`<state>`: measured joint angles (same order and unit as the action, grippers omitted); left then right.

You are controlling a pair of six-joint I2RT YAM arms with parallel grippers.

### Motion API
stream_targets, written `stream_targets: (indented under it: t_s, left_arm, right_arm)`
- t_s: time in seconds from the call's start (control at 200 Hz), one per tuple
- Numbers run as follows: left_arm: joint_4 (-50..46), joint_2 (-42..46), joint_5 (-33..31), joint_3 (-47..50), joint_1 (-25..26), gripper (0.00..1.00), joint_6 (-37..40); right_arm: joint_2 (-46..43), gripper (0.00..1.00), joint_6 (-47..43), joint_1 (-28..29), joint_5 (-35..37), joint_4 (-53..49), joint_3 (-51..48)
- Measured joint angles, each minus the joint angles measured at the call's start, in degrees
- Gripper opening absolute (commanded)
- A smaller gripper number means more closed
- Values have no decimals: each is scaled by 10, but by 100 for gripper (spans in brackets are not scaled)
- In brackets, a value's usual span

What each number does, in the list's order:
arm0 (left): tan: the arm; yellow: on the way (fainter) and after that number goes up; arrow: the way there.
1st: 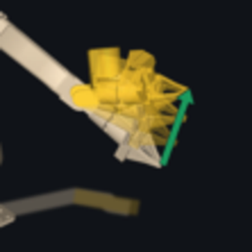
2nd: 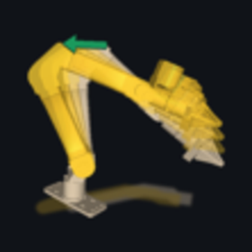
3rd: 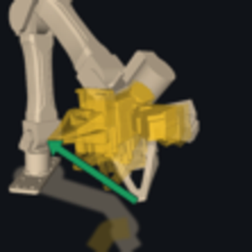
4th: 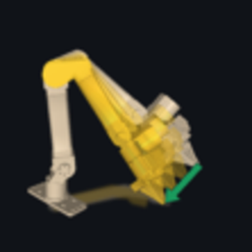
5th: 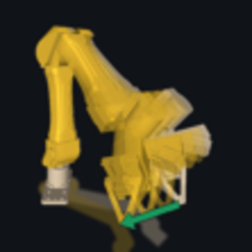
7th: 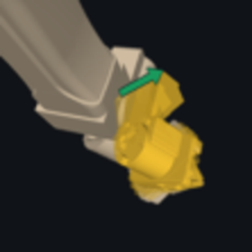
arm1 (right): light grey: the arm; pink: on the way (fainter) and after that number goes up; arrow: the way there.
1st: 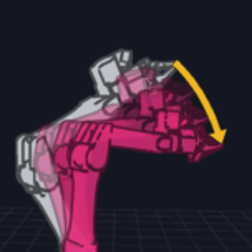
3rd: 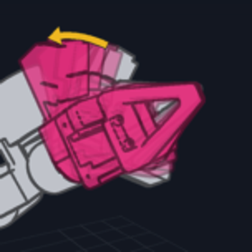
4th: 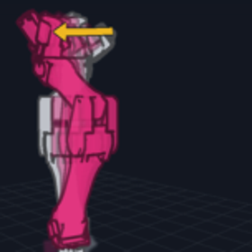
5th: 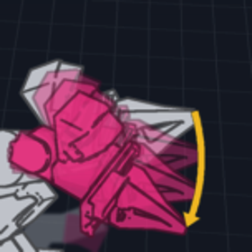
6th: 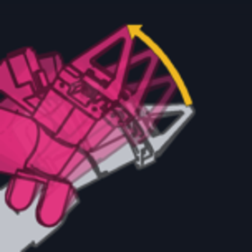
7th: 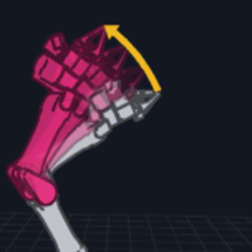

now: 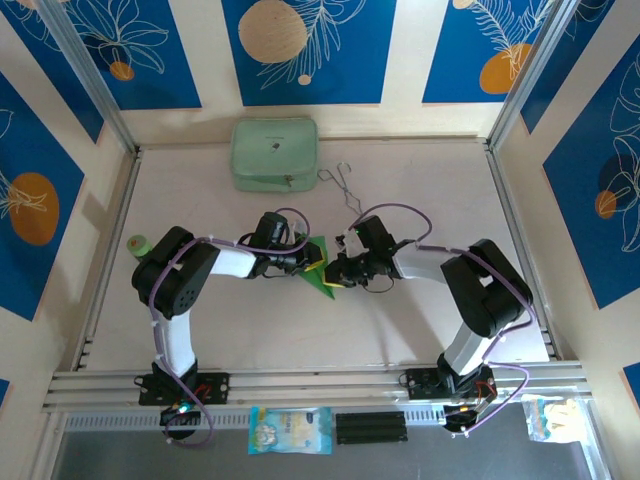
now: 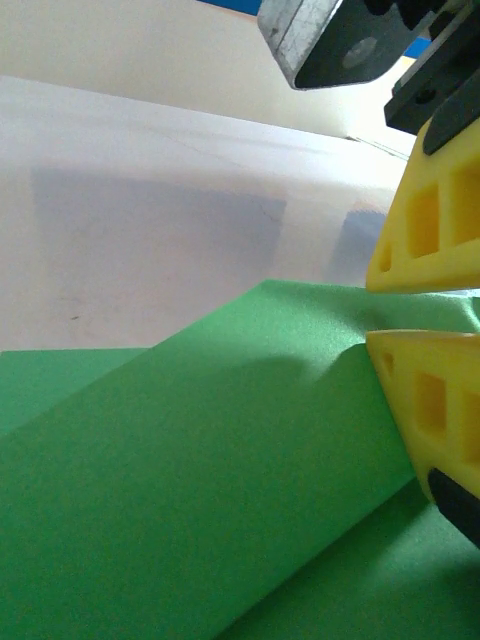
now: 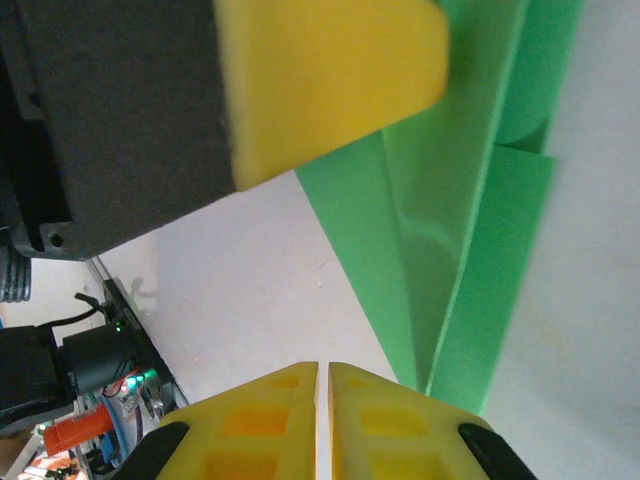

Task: Fold a paper plane with a square sheet of paper (pick it up from the middle)
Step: Fourth fold the wing at the center of the table.

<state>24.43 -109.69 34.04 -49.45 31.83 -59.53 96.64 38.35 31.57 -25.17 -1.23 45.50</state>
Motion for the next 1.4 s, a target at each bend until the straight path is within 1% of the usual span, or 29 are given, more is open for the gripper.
stream_targets:
  t_s: [0.355, 1.401]
  left_arm:
    - [-2, 0, 0, -1, 0, 18, 0]
    - [-26, -12, 0, -20, 0, 20, 0]
  right_arm:
    - [27, 11, -5, 7, 21, -19, 14]
    - [38, 10, -9, 7, 57, -45, 21]
